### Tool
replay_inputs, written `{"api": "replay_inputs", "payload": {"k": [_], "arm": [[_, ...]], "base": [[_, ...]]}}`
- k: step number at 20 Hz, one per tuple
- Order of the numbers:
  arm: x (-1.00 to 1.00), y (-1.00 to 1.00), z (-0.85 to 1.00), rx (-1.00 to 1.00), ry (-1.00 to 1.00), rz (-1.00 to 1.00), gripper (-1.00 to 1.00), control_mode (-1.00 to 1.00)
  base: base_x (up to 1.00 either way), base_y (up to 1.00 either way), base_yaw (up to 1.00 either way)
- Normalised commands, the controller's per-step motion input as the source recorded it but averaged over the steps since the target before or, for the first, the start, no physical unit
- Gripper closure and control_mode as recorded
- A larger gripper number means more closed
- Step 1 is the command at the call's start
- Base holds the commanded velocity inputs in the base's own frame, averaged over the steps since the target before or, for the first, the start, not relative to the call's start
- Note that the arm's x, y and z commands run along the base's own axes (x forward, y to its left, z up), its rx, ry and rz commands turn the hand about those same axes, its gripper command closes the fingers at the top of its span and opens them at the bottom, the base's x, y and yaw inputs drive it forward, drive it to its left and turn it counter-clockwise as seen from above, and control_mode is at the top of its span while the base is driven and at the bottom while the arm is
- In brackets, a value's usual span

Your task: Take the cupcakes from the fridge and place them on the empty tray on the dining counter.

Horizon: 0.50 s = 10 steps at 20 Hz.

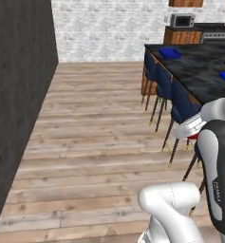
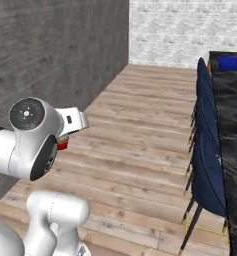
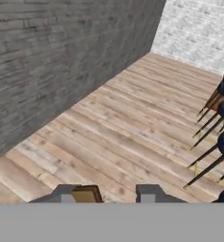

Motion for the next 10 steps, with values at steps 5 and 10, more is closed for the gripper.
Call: {"api": "replay_inputs", "payload": {"k": [5, 10], "arm": [[0.00, 0.00, 0.00, 0.00, 0.00, 0.00, 1.00, 1.00], [0.00, 0.00, 0.00, 0.00, 0.00, 0.00, 1.00, 1.00]], "base": [[1.00, 0.41, -0.40], [1.00, 0.36, -0.39]]}}
